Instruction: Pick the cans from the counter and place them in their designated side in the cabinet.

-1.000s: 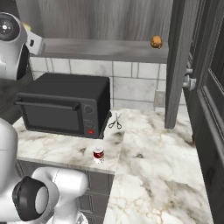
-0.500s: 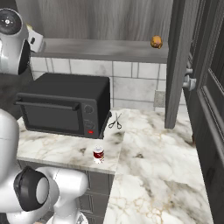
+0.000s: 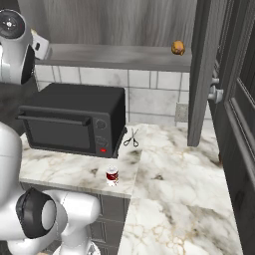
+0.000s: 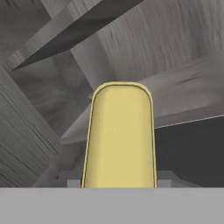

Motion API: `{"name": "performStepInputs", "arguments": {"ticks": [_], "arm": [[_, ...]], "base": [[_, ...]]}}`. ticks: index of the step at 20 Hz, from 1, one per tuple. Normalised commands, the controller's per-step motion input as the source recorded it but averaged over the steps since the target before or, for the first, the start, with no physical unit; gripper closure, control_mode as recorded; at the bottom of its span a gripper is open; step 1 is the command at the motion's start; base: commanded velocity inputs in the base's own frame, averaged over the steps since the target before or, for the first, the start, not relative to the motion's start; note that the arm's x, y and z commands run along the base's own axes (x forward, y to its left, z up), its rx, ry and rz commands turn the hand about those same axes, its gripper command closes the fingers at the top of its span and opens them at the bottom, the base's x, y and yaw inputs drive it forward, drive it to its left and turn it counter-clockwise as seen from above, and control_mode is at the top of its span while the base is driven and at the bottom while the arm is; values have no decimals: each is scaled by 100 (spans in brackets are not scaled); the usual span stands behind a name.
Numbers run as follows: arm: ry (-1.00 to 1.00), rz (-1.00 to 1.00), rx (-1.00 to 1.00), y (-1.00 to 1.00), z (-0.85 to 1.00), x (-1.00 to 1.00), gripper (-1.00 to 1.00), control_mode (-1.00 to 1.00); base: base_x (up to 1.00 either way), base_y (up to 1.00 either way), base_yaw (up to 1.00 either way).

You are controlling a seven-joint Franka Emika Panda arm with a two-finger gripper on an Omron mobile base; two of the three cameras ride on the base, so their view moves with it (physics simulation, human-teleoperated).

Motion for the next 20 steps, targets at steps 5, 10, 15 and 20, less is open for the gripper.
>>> {"name": "performStepInputs", "arguments": {"ticks": [5,10,15,20], "arm": [[0,0,0,2,-11,2,100,-100],[0,0,0,8,0,7,100,-100],[0,0,0,7,-2,7,100,-100],[-2,0,0,7,-5,11,100,-100]], "base": [[0,0,0],[0,0,0],[0,0,0],[0,0,0]]}}
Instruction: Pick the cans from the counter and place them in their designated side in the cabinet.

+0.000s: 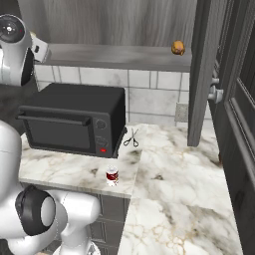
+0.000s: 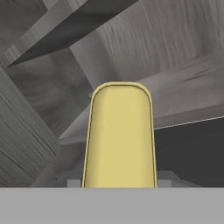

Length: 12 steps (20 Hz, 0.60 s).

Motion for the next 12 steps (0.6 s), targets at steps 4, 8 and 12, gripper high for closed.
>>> {"name": "performStepInputs", "arguments": {"ticks": [4,8,12], "arm": [[-4,0,0,6,-2,11,100,-100],[-4,0,0,5,0,12,100,-100],[-1,0,0,4,0,14,100,-100]], "base": [[0,0,0],[0,0,0],[0,0,0]]}}
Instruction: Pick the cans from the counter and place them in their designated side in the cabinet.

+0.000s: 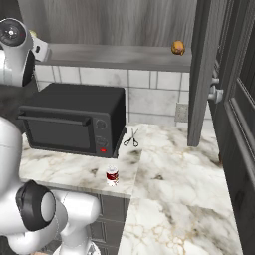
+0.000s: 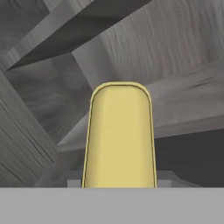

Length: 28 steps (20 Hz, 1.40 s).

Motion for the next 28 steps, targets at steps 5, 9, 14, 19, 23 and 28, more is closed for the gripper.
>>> {"name": "performStepInputs", "arguments": {"ticks": [5,9,14,19,23,28], "arm": [[0,0,0,1,0,18,100,-100],[0,0,0,3,0,17,100,-100],[-1,0,0,3,0,14,100,-100],[0,0,0,6,0,17,100,-100],[0,0,0,5,0,18,100,-100],[0,0,0,6,0,18,100,-100]], "base": [[0,0,0],[0,0,0],[0,0,0],[0,0,0],[0,0,0],[0,0,0]]}}
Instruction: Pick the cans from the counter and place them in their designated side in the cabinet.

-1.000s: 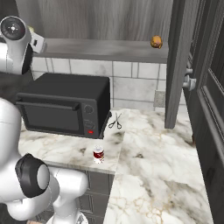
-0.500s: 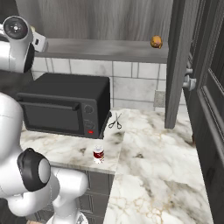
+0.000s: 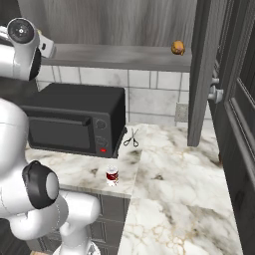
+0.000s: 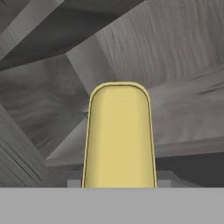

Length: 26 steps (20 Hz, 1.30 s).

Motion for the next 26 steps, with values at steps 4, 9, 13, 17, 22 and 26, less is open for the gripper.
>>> {"name": "performStepInputs", "arguments": {"ticks": [4,9,13,17,22,26], "arm": [[0,0,0,8,0,16,100,-100],[0,0,0,8,-2,17,100,-100],[1,0,0,9,0,17,100,-100],[2,0,-1,8,0,19,100,-100],[4,0,-3,6,0,17,100,-100],[3,0,-2,5,0,14,100,-100]], "base": [[0,0,0],[0,0,0],[0,0,0],[0,0,0],[0,0,0],[0,0,0]]}}
